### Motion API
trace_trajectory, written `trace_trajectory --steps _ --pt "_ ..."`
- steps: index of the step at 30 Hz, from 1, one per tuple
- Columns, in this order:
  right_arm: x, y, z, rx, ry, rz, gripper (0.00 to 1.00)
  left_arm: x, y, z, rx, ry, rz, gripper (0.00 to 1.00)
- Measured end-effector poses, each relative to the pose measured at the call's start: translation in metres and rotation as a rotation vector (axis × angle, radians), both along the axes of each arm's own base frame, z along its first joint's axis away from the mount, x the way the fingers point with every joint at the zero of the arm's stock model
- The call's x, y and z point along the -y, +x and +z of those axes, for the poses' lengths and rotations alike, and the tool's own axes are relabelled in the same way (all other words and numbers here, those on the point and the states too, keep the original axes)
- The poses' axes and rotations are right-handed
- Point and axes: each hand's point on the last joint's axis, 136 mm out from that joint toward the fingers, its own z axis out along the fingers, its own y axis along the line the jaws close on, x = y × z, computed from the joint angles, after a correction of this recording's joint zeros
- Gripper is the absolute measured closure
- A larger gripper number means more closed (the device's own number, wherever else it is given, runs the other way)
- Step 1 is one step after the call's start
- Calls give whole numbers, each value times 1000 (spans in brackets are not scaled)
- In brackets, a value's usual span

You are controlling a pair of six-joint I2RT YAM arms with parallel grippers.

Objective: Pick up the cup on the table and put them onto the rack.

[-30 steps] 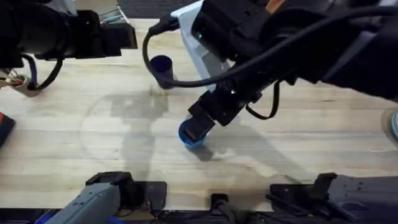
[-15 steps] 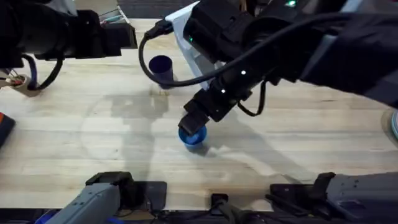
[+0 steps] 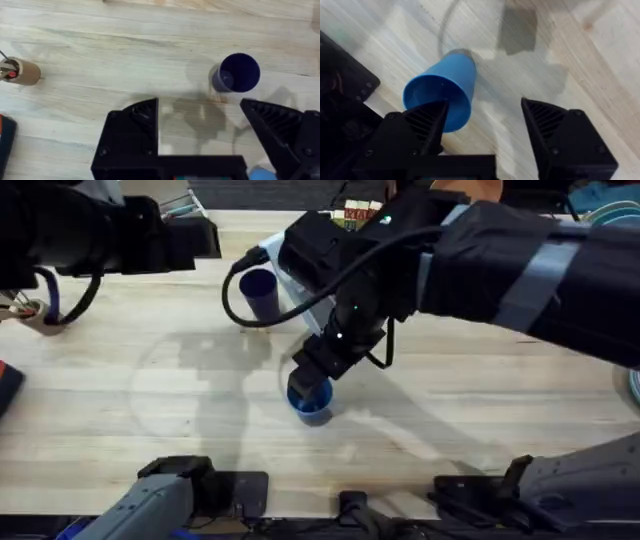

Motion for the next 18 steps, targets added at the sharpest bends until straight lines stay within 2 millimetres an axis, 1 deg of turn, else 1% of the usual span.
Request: trace_trajectory --steps 4,7,9,11,13,14,18 --pt "4 -3 -7 -13 -15 0 176 0 0 0 0 0 0 8" --pt "9 -8 -13 -31 -32 1 278 0 0 0 0 0 0 7" --pt "10 -9 -15 -36 -37 1 407 0 0 0 0 0 0 7" --pt "8 -8 -15 -29 -29 4 651 0 0 0 0 0 0 7" --pt "4 -5 -15 -22 -14 0 920 0 0 0 0 0 0 7" --pt "3 -5 -15 -20 -7 1 953 0 0 0 0 0 0 7" --pt "2 -7 -14 -29 0 3 967 0 0 0 0 0 0 7"
